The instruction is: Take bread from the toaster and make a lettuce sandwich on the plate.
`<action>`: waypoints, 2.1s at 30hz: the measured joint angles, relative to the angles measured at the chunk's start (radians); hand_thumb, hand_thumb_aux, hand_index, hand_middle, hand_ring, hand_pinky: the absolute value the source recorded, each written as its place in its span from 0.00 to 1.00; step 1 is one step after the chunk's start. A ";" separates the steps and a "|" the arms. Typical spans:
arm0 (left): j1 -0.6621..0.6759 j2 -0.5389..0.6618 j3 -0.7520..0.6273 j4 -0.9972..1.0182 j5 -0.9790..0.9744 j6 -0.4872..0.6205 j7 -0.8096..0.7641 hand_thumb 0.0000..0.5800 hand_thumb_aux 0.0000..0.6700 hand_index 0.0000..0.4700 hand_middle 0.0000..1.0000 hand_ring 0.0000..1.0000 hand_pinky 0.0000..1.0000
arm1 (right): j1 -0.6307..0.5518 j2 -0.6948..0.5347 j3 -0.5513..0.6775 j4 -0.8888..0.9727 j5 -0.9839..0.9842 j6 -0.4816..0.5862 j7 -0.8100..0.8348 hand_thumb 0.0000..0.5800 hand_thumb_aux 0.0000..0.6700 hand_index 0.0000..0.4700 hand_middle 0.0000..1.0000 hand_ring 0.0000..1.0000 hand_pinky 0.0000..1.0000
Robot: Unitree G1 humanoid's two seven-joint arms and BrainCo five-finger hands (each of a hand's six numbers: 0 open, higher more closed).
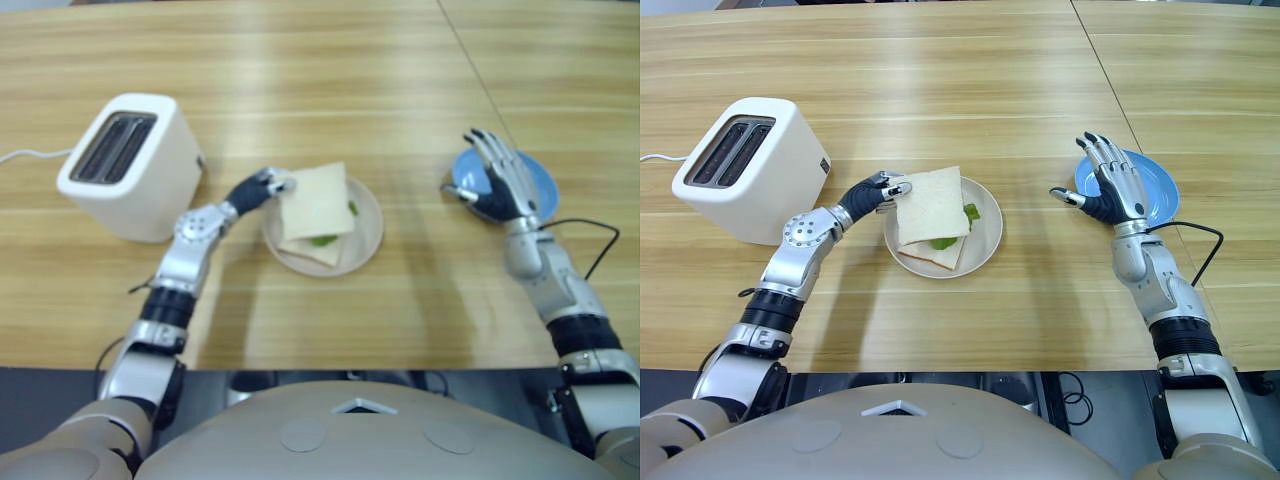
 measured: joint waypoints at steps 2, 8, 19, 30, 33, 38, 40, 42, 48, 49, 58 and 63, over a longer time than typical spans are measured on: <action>-0.012 0.005 0.003 0.028 0.016 -0.011 0.001 1.00 1.00 0.98 1.00 1.00 1.00 | 0.000 0.000 0.003 -0.002 -0.010 0.000 0.001 0.00 0.00 0.00 0.00 0.00 0.00; -0.034 -0.009 -0.023 0.129 0.081 -0.051 0.021 1.00 1.00 0.98 1.00 1.00 1.00 | 0.002 0.009 0.058 -0.040 -0.058 0.004 0.018 0.00 0.00 0.00 0.00 0.00 0.00; -0.126 -0.068 -0.065 0.315 0.135 -0.154 -0.001 1.00 1.00 0.98 1.00 1.00 1.00 | -0.009 0.051 0.293 -0.236 -0.280 0.000 0.118 0.00 0.00 0.00 0.00 0.00 0.00; -0.169 -0.054 -0.067 0.421 0.198 -0.207 0.032 1.00 1.00 0.98 1.00 1.00 1.00 | -0.033 0.087 0.442 -0.325 -0.421 -0.004 0.185 0.00 0.00 0.00 0.00 0.00 0.00; -0.170 -0.053 -0.065 0.429 0.206 -0.220 0.035 1.00 1.00 0.98 1.00 1.00 1.00 | -0.035 0.106 0.510 -0.295 -0.440 -0.005 0.246 0.00 0.00 0.00 0.00 0.00 0.00; -0.162 -0.048 -0.066 0.427 0.227 -0.221 0.044 1.00 1.00 0.98 1.00 1.00 1.00 | -0.067 0.132 0.546 -0.226 -0.419 0.003 0.323 0.00 0.00 0.00 0.00 0.00 0.00; -0.158 -0.048 -0.065 0.423 0.232 -0.218 0.045 1.00 1.00 0.98 1.00 1.00 1.00 | -0.071 0.136 0.547 -0.214 -0.407 0.003 0.336 0.00 0.00 0.00 0.00 0.00 0.00; -0.141 -0.041 -0.066 0.399 0.240 -0.212 0.045 1.00 1.00 0.98 1.00 1.00 1.00 | -0.073 0.139 0.551 -0.203 -0.388 0.002 0.350 0.00 0.00 0.00 0.00 0.00 0.00; -0.084 -0.010 -0.080 0.297 0.313 -0.208 0.125 0.00 0.00 0.00 0.00 0.00 0.00 | -0.083 0.151 0.570 -0.177 -0.356 0.002 0.356 0.00 0.00 0.00 0.00 0.00 0.00; -0.078 -0.004 -0.083 0.278 0.344 -0.208 0.165 0.00 0.00 0.00 0.00 0.00 0.00 | -0.086 0.151 0.571 -0.171 -0.352 0.002 0.356 0.00 0.00 0.00 0.00 0.00 0.00; -0.086 0.114 -0.040 0.055 0.637 -0.171 0.626 0.00 0.00 0.00 0.00 0.00 0.00 | -0.091 0.160 0.576 -0.141 -0.335 0.003 0.357 0.00 0.00 0.00 0.00 0.00 0.00; -0.071 0.144 -0.024 -0.025 0.710 -0.132 0.720 0.03 0.02 0.02 0.00 0.00 0.00 | -0.091 0.161 0.576 -0.141 -0.332 0.005 0.356 0.81 0.56 0.55 1.00 1.00 1.00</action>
